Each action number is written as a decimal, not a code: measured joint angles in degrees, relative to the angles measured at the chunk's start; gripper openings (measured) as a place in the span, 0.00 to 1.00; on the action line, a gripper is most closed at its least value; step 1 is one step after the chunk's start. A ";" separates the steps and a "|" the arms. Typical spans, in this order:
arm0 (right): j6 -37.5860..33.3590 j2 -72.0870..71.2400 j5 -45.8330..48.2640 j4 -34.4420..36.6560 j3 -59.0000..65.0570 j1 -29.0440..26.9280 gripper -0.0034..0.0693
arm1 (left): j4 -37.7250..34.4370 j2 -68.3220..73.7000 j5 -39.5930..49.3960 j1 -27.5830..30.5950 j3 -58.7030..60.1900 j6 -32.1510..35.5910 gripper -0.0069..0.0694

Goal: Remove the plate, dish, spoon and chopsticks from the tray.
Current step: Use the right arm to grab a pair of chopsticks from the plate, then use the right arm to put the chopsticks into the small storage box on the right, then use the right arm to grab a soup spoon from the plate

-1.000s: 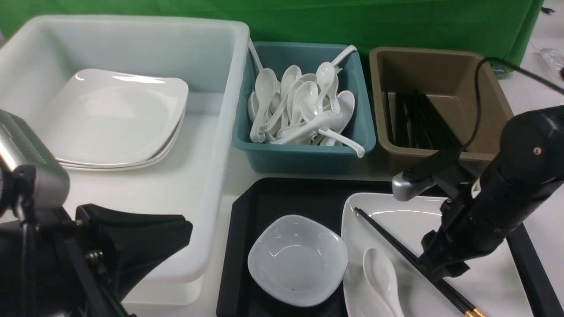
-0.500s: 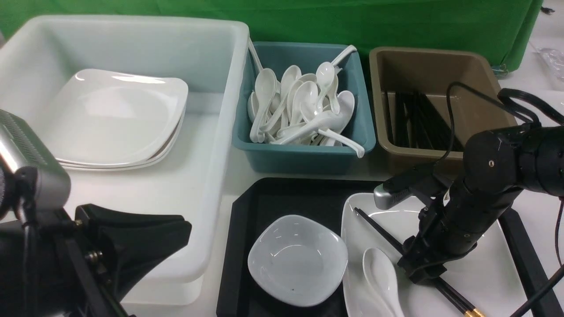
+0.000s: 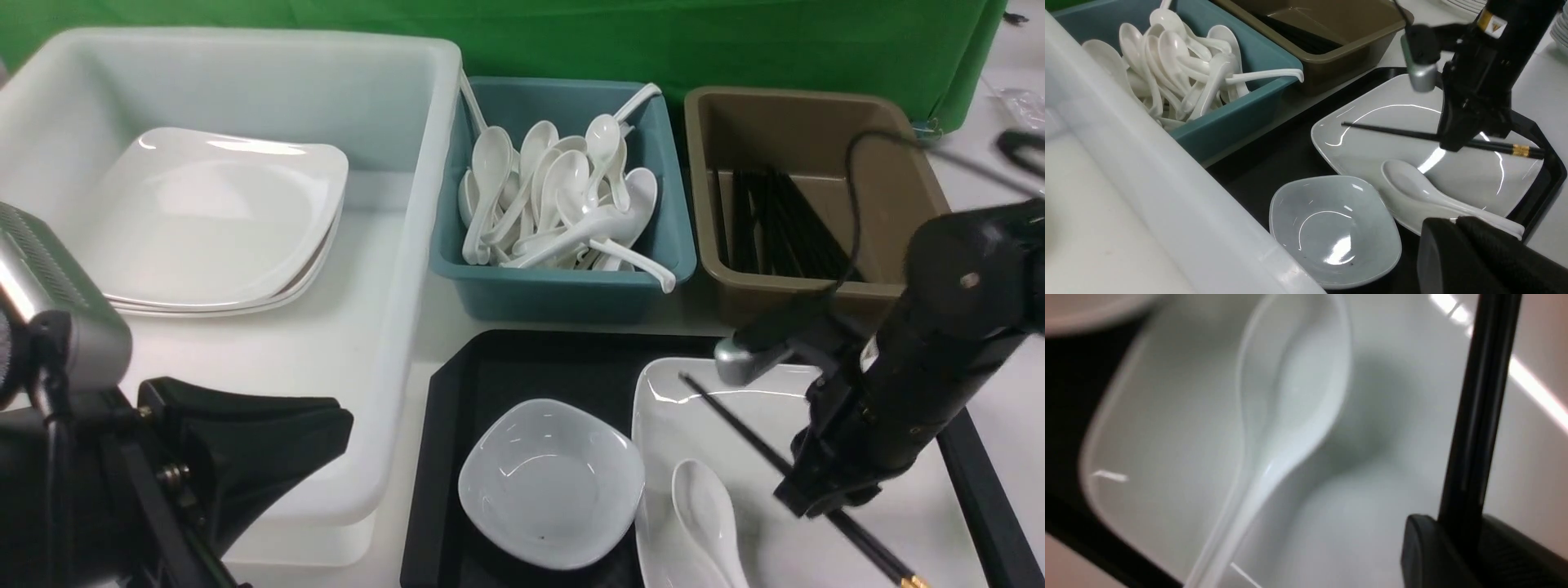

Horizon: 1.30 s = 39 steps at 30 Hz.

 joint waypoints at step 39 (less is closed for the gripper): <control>12.85 -2.90 8.63 4.82 -20.92 -6.37 0.48 | 1.71 0.00 -12.28 0.00 0.00 2.49 0.11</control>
